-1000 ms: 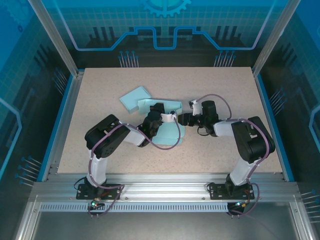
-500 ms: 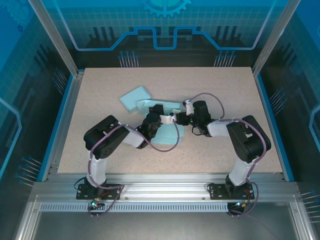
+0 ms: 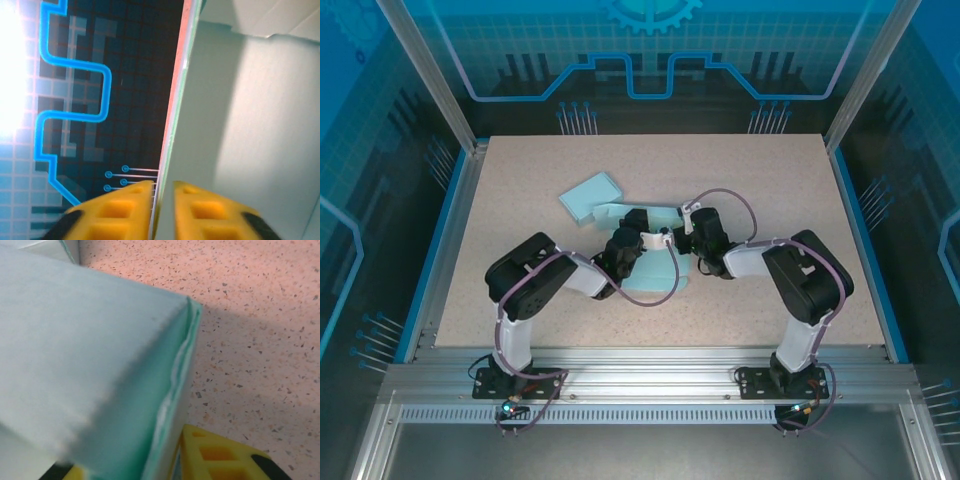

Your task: Fold the paper box

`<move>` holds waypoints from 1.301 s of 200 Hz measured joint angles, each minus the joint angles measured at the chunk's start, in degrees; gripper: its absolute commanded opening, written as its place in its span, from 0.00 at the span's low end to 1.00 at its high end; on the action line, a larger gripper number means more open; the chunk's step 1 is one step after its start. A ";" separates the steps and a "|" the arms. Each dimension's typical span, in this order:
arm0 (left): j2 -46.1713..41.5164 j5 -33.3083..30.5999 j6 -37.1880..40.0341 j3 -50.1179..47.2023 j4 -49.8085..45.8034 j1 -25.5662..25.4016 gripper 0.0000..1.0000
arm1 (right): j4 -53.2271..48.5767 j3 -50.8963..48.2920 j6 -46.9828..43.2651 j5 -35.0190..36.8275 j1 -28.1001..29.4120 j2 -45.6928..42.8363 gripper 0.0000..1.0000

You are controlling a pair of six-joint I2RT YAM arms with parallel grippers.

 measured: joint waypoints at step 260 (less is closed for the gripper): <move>-50.82 -2.21 -108.61 -11.69 -64.08 -0.72 0.99 | 2.69 -14.34 7.96 12.44 6.29 -11.19 0.00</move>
